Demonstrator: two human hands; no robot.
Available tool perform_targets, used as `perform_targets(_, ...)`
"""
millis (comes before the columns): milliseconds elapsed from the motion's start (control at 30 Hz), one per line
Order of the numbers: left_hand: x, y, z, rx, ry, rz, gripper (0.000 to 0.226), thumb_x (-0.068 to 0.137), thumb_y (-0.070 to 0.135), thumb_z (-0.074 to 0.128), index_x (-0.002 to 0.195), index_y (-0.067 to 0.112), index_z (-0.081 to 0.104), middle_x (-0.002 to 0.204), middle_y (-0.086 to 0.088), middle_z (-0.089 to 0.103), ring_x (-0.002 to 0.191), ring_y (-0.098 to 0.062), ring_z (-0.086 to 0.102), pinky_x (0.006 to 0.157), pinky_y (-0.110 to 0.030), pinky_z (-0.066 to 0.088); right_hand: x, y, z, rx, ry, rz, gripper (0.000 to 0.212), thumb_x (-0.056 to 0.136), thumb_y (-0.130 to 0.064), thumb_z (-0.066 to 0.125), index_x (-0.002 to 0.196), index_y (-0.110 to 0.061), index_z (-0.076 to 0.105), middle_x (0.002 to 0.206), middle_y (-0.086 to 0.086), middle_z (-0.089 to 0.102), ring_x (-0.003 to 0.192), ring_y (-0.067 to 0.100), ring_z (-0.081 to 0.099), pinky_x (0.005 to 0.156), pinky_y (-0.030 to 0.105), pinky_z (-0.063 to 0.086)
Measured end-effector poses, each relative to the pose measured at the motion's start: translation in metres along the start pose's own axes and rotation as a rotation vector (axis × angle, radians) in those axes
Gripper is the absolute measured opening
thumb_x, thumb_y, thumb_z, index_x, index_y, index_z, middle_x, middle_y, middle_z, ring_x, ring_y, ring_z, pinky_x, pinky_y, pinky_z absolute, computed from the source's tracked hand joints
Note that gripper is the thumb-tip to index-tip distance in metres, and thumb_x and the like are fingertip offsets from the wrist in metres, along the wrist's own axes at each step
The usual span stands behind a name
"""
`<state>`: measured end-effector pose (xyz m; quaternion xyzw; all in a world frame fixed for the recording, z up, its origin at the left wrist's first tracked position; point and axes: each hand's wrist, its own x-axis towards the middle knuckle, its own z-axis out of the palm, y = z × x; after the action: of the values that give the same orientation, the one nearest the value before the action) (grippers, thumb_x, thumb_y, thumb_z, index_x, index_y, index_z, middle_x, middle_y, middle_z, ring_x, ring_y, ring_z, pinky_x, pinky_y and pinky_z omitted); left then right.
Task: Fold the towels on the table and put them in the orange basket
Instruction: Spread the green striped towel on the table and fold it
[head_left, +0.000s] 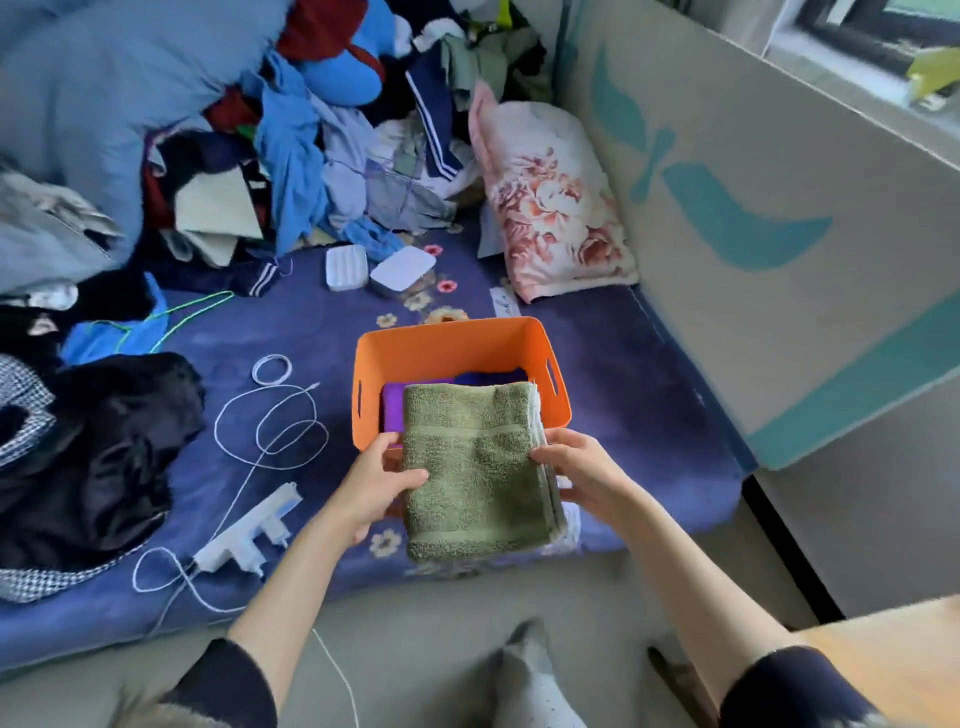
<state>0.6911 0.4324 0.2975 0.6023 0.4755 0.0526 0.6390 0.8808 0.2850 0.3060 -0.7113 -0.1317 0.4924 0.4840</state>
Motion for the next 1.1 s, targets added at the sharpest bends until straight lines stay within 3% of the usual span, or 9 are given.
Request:
perform_targets(100,0.038,0.008,-0.012,-0.036,0.043,-0.030,0.054,0.083,0.003,0.066,0.127,0.023,0.042,0.120,-0.010,0.055,0.105,-0.026,0.058,0.096,-0.050,0.046,0.045,-0.019,0.007,-0.034,-0.034,0.021,0.014,0.086,-0.005,0.054,0.086,-0.017,0.061,0.070,0.002,0.060,0.056,0.013,0.057,0.052,0.022,0.046)
perform_targets(233,0.103,0.022,-0.020,-0.085,0.067,-0.086,0.048,0.085,0.002,0.063,0.115,0.030,0.038,0.101,-0.004,0.059,0.086,-0.019,0.062,0.066,-0.035,0.052,0.120,-0.038,0.010,-0.041,-0.052,0.058,0.013,0.085,-0.005,0.055,0.091,-0.015,0.061,0.084,0.007,0.064,0.079,0.021,0.060,0.071,0.034,0.050)
perform_targets(367,0.168,0.027,-0.024,-0.025,0.114,-0.167,0.047,0.087,0.002,0.060,0.123,0.023,0.039,0.103,-0.003,0.060,0.086,-0.019,0.061,0.062,-0.031,0.049,0.195,-0.042,0.018,-0.034,-0.025,0.133,0.012,0.084,-0.006,0.055,0.088,-0.016,0.060,0.088,0.006,0.064,0.081,0.019,0.058,0.072,0.033,0.047)
perform_targets(467,0.210,0.024,-0.023,0.043,0.150,-0.247,0.056,0.086,0.002,0.060,0.133,0.019,0.036,0.116,-0.009,0.058,0.099,-0.026,0.059,0.071,-0.033,0.047,0.242,-0.034,0.026,-0.059,-0.009,0.211,0.010,0.083,-0.006,0.055,0.087,-0.015,0.059,0.082,0.005,0.063,0.075,0.018,0.058,0.068,0.031,0.046)
perform_targets(567,0.247,0.014,-0.027,0.124,0.152,-0.317,0.056,0.086,0.004,0.060,0.134,0.021,0.036,0.116,-0.009,0.058,0.102,-0.029,0.059,0.082,-0.039,0.048,0.280,-0.020,0.038,-0.090,-0.016,0.290,0.011,0.083,-0.006,0.056,0.093,-0.012,0.058,0.084,0.008,0.059,0.077,0.020,0.055,0.070,0.035,0.047)
perform_targets(700,0.284,-0.008,-0.034,0.233,0.150,-0.385,0.057,0.086,0.007,0.059,0.135,0.021,0.036,0.108,-0.004,0.054,0.085,-0.023,0.055,0.067,-0.032,0.043,0.321,-0.001,0.052,-0.128,-0.026,0.395,0.017,0.084,-0.006,0.054,0.100,-0.012,0.057,0.088,0.006,0.062,0.076,0.017,0.059,0.069,0.037,0.053)
perform_targets(800,0.307,-0.025,-0.036,0.370,0.164,-0.403,0.053,0.086,0.007,0.057,0.134,0.017,0.036,0.109,-0.007,0.054,0.094,-0.027,0.055,0.076,-0.034,0.044,0.349,0.015,0.064,-0.171,-0.010,0.431,0.021,0.084,-0.006,0.053,0.104,-0.011,0.057,0.088,0.007,0.060,0.078,0.020,0.055,0.074,0.043,0.053)
perform_targets(933,0.333,-0.048,-0.034,0.592,0.174,-0.352,0.047,0.089,0.006,0.052,0.133,0.013,0.037,0.130,-0.013,0.048,0.120,-0.032,0.047,0.098,-0.042,0.040,0.376,0.035,0.084,-0.200,0.014,0.473,0.017,0.083,-0.003,0.051,0.098,-0.011,0.055,0.082,0.006,0.057,0.076,0.022,0.053,0.067,0.034,0.044)
perform_targets(1100,0.348,-0.060,-0.029,0.717,0.254,-0.298,0.046,0.089,0.007,0.049,0.131,0.014,0.033,0.134,-0.013,0.040,0.113,-0.038,0.051,0.090,-0.044,0.041,0.397,0.048,0.098,-0.235,0.085,0.450,0.018,0.085,-0.002,0.047,0.099,-0.011,0.054,0.073,0.003,0.055,0.063,0.019,0.051,0.053,0.027,0.041)
